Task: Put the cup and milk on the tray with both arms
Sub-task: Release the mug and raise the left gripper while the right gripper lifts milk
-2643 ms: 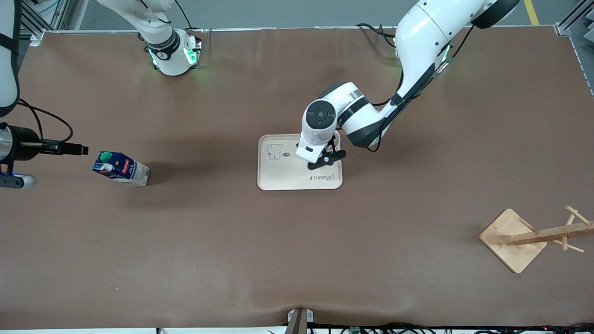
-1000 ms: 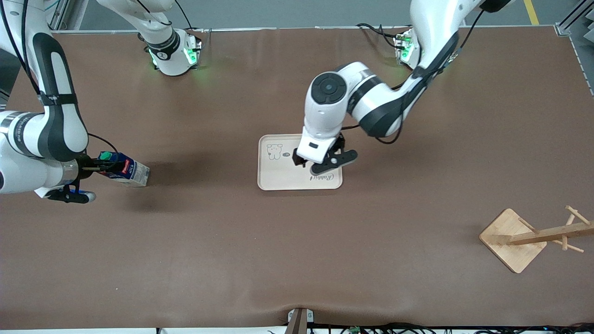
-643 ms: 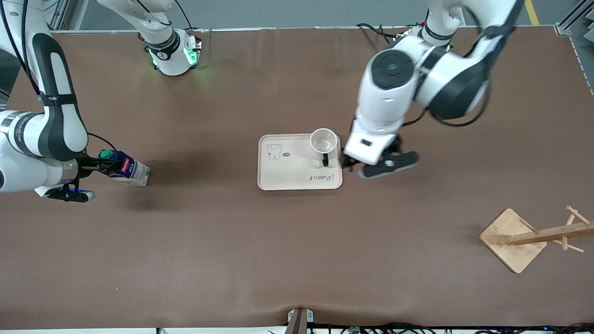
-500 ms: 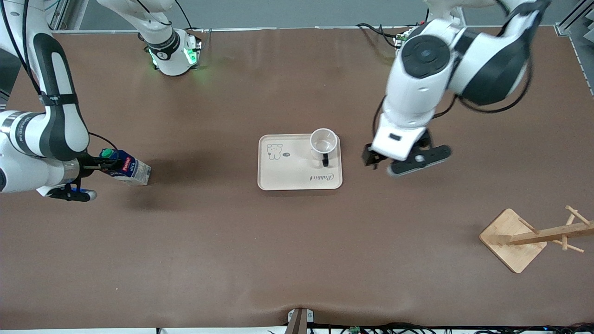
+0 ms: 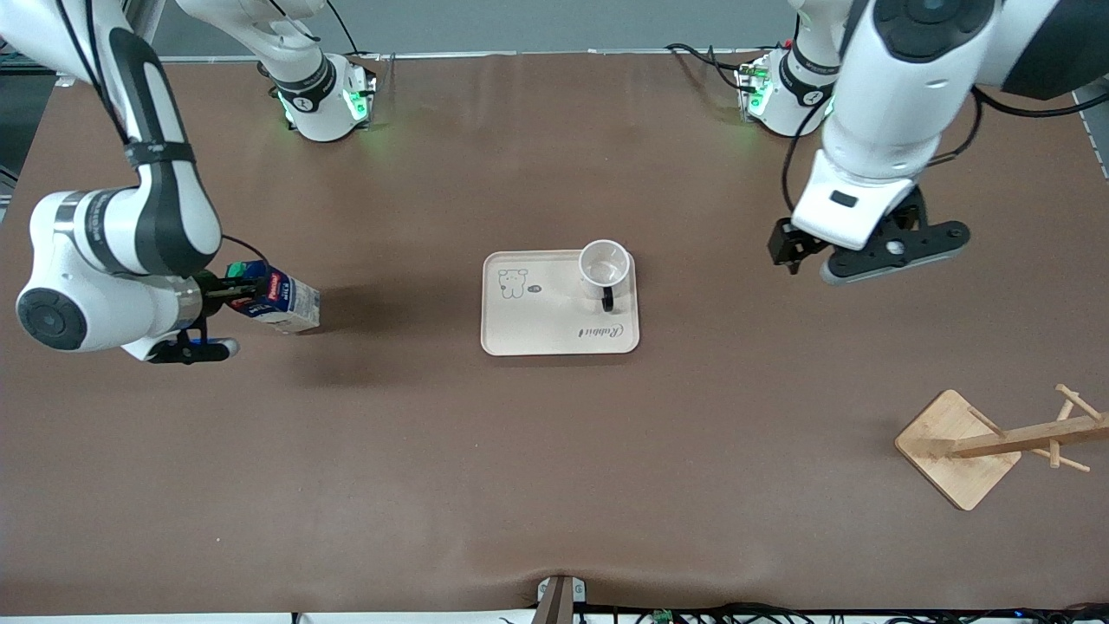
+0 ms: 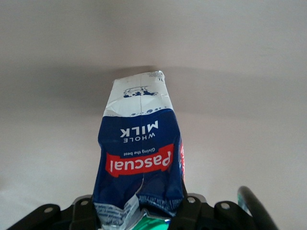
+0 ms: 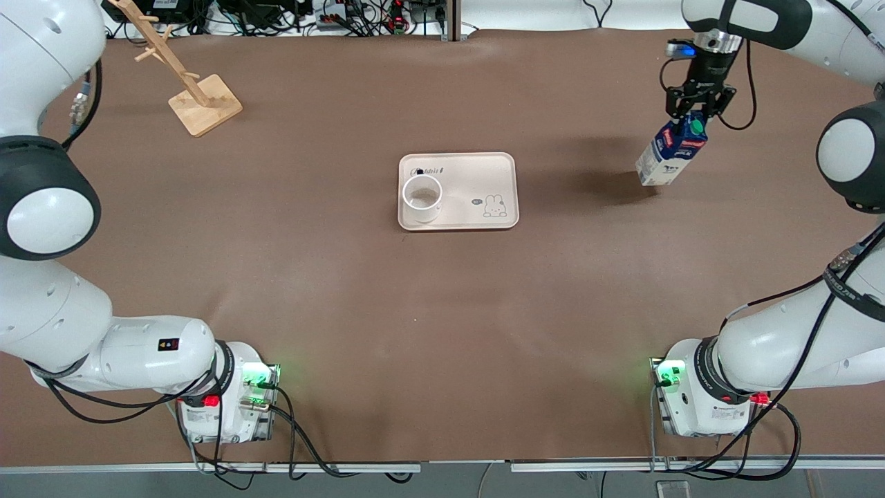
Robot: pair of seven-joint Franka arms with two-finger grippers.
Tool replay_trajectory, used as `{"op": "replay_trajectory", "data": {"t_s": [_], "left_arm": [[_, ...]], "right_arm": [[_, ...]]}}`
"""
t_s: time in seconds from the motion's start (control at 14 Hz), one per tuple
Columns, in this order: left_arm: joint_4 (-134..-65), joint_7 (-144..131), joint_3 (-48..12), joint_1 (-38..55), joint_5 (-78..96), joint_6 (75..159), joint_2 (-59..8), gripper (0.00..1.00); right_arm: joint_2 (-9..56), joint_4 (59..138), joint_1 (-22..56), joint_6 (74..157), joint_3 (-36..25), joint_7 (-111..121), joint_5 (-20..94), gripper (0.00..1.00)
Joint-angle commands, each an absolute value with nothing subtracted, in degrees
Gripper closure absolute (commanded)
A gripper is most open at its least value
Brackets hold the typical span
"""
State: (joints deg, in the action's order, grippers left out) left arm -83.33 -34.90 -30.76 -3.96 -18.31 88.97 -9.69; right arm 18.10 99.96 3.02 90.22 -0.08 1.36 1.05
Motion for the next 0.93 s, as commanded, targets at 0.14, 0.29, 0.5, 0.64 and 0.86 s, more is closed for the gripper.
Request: {"op": "replay_trajectory", "data": {"t_s": [0.14,0.29,0.5,0.64,0.86], "left_arm": [[-82.61,-18.24,-21.50,-4.77,-9.87,87.36,-4.15,0.00],[-84.01,-12.68,-13.92,-1.42,-6.25,85.71,-0.90,0.00],[-87.35,-5.90,-10.04,-1.58,-4.14,84.55,3.15,0.00],[-90.07,-5.71,-8.97,-1.67,-2.90,84.64,5.79,0.00],[-92.11,-5.71,-9.05,-2.63,-2.90,85.61,7.38,0.00]], "right_arm": [[16.35,97.39,9.57,87.28,-0.09,-5.17,4.73,1.00],[16.35,96.42,13.69,87.36,-0.09,-9.29,5.18,1.00],[16.87,92.74,19.32,87.36,-0.09,-14.94,6.15,1.00],[17.40,90.36,22.31,87.63,-0.09,-17.91,9.64,1.00],[20.64,85.45,26.44,87.89,-0.09,-26.61,11.42,1.00]]}}
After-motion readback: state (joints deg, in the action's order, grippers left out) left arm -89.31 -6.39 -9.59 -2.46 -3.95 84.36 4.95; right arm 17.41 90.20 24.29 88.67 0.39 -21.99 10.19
